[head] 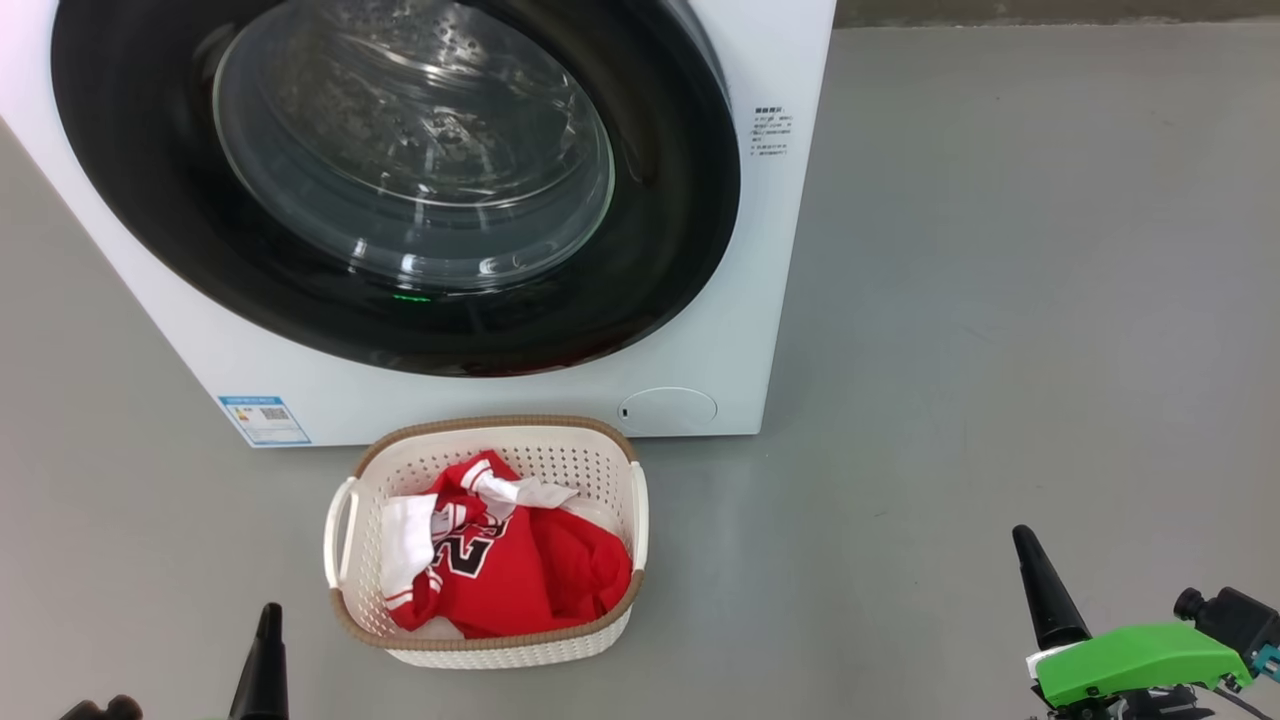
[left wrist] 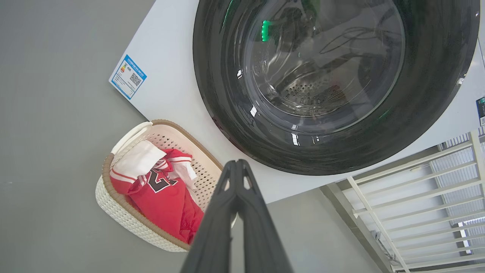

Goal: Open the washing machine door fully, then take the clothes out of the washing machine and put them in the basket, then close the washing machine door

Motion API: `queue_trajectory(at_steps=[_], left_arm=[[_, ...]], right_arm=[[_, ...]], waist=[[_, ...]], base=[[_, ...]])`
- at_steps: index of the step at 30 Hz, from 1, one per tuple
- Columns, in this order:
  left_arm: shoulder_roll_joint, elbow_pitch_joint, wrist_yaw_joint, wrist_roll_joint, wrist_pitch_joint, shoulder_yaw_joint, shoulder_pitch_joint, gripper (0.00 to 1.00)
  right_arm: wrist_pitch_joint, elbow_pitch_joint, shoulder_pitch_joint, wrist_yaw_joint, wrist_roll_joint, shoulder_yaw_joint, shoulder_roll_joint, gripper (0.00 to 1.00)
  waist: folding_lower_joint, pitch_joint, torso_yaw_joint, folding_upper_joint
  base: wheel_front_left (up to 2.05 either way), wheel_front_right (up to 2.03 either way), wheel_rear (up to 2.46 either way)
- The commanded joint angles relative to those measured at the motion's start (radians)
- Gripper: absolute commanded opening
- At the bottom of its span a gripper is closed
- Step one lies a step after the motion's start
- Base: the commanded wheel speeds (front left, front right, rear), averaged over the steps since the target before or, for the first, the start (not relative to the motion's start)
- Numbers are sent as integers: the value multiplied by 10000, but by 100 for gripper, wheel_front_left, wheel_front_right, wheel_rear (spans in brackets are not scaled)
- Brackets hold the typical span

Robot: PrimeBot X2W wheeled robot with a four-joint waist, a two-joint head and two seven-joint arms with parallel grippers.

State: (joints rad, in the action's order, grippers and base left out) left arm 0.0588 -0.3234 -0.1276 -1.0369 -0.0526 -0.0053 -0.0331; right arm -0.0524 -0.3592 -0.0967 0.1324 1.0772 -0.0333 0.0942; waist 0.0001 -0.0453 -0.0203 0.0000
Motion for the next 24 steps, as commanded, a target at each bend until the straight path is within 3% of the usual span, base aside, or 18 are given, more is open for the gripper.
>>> queue_trajectory(at_steps=[1,24], left_arm=[[97,301,-19,-210,47,255,-427,0],[48,512,-24,-2625,713,621,-563,0]], right_arm=[[75,318,-131,-9,220,61,22,0],[757,676,-123,-12,2427,-311,-172,0]], waist=[[-1,7,4,0],[-1,186,90,0]], base=[[0,0,0],[0,0,0]])
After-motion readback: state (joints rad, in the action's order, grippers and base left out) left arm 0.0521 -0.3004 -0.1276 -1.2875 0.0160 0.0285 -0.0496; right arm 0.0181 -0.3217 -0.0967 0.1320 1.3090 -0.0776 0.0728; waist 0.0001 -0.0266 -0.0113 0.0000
